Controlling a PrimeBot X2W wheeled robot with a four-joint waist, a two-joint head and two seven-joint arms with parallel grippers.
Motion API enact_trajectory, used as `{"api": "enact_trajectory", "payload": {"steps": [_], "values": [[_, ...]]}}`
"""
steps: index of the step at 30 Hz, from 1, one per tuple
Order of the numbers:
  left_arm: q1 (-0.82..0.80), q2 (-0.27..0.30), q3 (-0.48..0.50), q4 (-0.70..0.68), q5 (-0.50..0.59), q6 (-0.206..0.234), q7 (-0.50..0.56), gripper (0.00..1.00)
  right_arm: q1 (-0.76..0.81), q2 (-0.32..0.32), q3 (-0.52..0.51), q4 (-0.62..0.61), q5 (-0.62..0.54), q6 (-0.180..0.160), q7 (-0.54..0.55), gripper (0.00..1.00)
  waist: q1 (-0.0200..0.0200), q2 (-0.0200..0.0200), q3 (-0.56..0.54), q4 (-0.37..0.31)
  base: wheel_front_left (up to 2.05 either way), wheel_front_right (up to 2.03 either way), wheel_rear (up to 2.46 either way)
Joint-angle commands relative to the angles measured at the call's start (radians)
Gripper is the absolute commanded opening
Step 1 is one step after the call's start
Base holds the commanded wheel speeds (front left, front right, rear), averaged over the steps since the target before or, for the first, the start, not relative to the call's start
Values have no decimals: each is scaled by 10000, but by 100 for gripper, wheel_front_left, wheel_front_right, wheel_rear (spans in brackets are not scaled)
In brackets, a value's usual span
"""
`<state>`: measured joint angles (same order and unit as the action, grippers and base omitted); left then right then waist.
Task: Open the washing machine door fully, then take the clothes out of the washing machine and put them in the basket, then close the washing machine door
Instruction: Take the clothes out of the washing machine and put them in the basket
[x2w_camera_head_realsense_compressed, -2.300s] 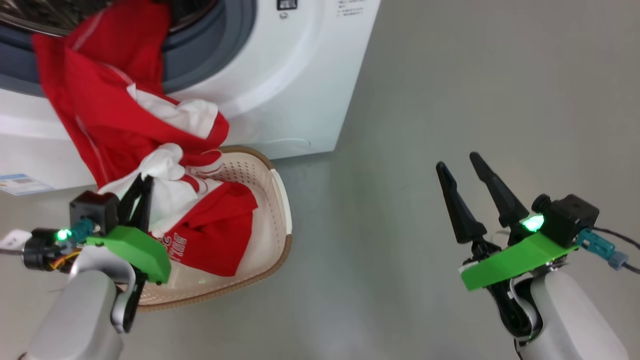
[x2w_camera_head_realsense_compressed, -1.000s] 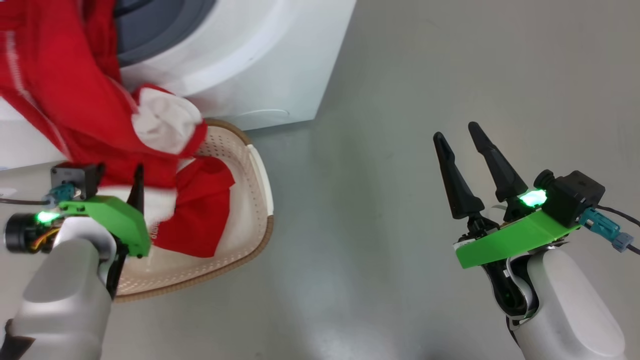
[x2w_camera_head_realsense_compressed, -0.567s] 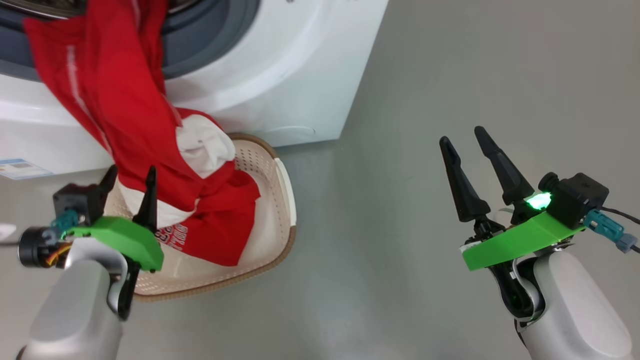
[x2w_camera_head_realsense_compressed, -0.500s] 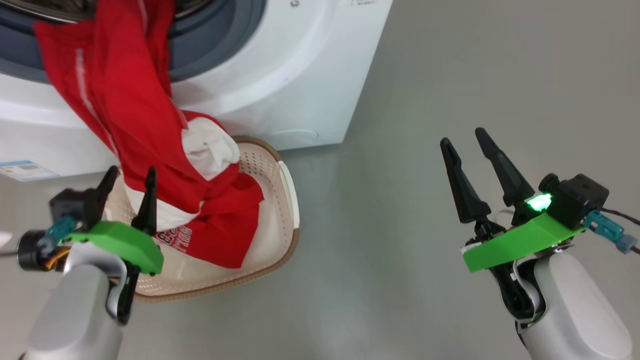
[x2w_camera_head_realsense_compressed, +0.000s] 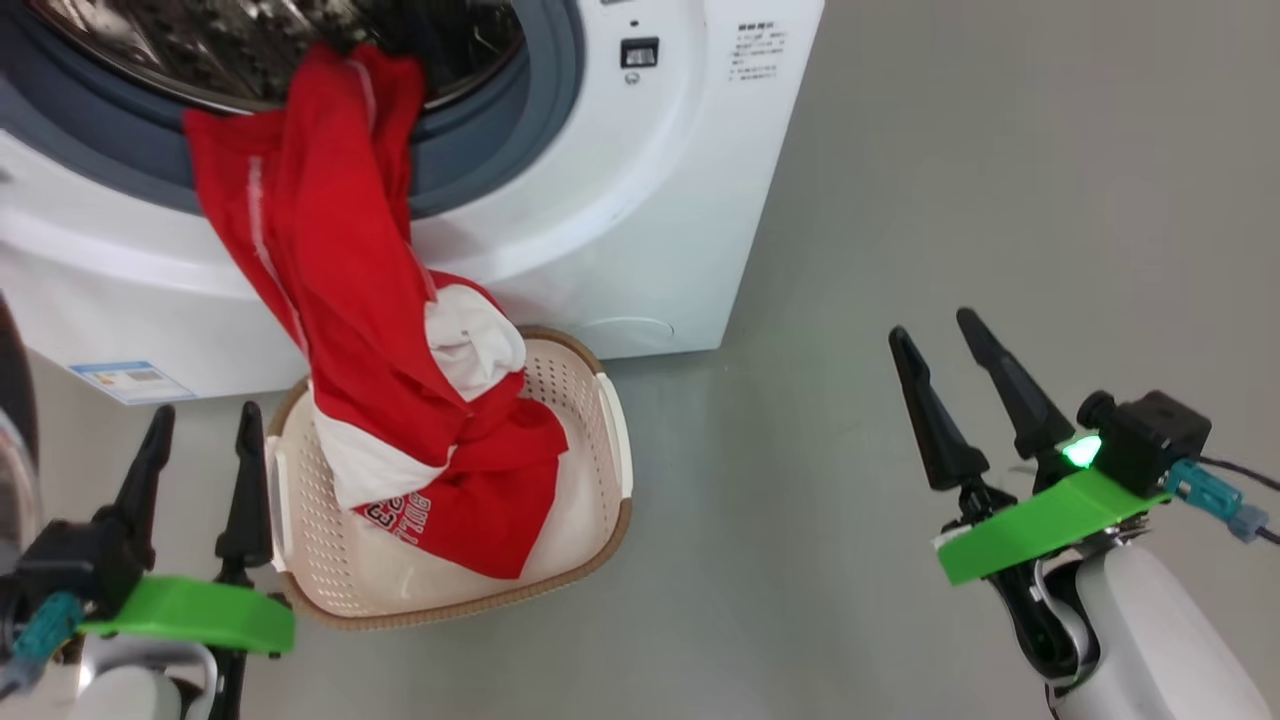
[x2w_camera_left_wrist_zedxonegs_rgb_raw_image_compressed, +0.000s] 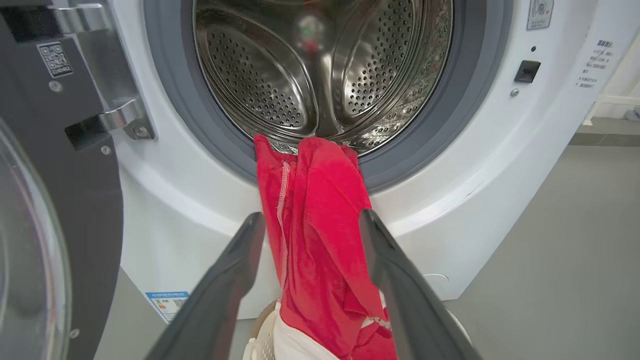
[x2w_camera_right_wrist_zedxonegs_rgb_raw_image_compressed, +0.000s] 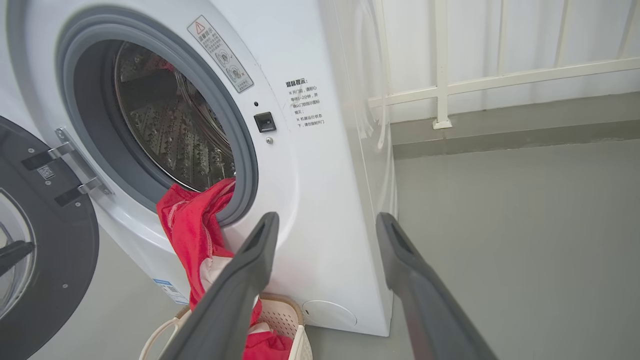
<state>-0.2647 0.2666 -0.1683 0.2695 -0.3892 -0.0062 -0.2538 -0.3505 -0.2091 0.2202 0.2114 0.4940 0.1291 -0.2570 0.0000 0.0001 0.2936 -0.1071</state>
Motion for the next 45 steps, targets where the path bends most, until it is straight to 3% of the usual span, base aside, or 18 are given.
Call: {"api": "enact_trajectory", "payload": {"steps": [1, 11, 31, 38, 45], "values": [[240, 353, 451, -618, 103, 168, -79, 100, 291, -81, 208, -173, 38, 16, -48, 100, 0, -1, -267, 165, 0, 0, 0], [1373, 388, 681, -2197, -132, 559, 154, 100, 394, -140, 240, -218, 55, 16, -48, 100, 0, -1, -403, 260, 0, 0, 0], [1487, 430, 663, -2728, -310, 772, 318, 100, 359, -131, 244, -350, 51, 16, -48, 100, 0, -1, -193, 139, 0, 0, 0], [580, 404, 362, -1725, -602, 340, 737, 100, 218, -103, 227, -396, 12, 16, -48, 100, 0, -1, 78, 141, 0, 0, 0], [-1645, 294, -43, 949, -866, -448, 1129, 100, -70, 18, 306, -502, 12, 16, -48, 100, 0, -1, 515, -119, 0, 0, 0]]}}
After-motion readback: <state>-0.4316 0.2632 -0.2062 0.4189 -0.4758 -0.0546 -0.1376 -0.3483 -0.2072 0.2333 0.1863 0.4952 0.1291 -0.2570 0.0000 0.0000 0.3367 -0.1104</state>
